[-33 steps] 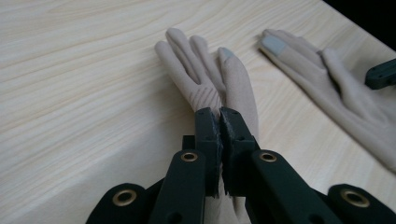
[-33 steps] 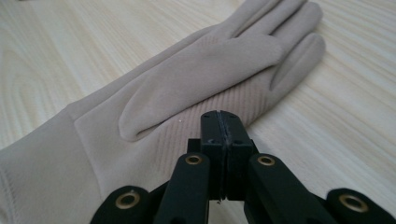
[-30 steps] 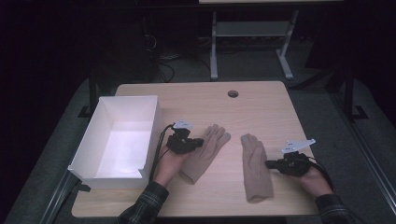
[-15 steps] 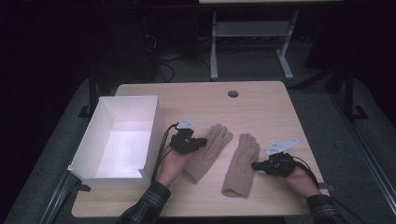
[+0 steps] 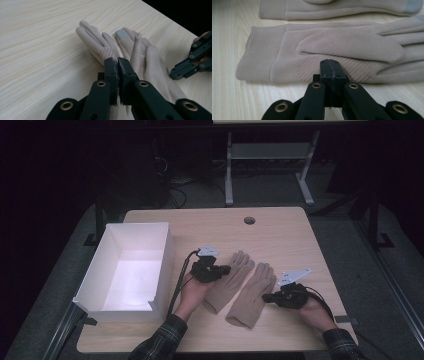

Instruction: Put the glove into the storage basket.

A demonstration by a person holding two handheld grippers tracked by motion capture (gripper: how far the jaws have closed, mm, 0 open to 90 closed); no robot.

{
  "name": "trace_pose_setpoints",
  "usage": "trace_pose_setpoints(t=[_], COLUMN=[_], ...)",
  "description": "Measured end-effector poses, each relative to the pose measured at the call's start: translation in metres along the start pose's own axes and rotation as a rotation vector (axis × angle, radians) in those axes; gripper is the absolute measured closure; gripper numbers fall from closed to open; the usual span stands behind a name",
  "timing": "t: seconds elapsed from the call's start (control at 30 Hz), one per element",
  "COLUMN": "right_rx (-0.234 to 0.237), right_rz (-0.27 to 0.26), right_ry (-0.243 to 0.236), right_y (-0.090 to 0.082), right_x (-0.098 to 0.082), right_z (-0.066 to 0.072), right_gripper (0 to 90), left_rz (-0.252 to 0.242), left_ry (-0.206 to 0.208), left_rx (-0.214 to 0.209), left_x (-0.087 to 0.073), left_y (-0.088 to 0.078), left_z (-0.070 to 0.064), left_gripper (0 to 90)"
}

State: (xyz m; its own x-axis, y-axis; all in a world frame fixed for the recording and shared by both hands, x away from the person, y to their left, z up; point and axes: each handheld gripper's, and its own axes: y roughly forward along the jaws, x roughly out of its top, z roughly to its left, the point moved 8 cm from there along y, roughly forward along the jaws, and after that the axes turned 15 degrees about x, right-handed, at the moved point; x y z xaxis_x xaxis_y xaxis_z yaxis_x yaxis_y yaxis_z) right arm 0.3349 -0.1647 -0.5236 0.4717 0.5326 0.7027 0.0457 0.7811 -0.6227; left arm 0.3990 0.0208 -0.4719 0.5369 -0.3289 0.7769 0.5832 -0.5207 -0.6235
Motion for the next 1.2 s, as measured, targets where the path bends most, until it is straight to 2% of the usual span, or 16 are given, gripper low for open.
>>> trace_pose_setpoints(t=[0.17, 0.43, 0.53, 0.63, 0.93, 1.07, 1.2], right_rx=[0.011, 0.009, 0.007, 0.004, -0.002, 0.004, 0.005], right_rz=[0.006, 0.008, 0.007, 0.007, 0.011, 0.009, 0.009], right_ry=[-0.01, -0.012, -0.01, -0.017, -0.017, -0.012, -0.013], right_y=[0.007, 0.009, 0.01, 0.011, 0.014, 0.014, 0.014], right_x=[0.004, 0.006, 0.006, 0.008, 0.01, 0.009, 0.009], right_z=[0.003, 0.003, 0.003, 0.003, 0.003, 0.003, 0.003], right_gripper=[90.0, 90.0, 90.0, 90.0, 90.0, 90.0, 90.0], left_rz=[-0.01, -0.015, -0.019, -0.016, 0.003, 0.029, 0.032], left_ry=[0.013, 0.037, 0.066, 0.078, 0.082, 0.062, 0.065], left_rx=[-0.001, -0.03, -0.034, -0.05, -0.111, -0.152, -0.167], left_x=[0.004, 0.006, 0.009, 0.011, 0.01, 0.009, 0.008], left_y=[0.002, 0.003, 0.002, 0.001, 0.001, 0.002, 0.002], left_z=[-0.005, -0.02, -0.025, -0.033, -0.054, -0.063, -0.07], left_gripper=[86.5, 86.4, 86.5, 86.4, 86.2, 85.5, 84.1])
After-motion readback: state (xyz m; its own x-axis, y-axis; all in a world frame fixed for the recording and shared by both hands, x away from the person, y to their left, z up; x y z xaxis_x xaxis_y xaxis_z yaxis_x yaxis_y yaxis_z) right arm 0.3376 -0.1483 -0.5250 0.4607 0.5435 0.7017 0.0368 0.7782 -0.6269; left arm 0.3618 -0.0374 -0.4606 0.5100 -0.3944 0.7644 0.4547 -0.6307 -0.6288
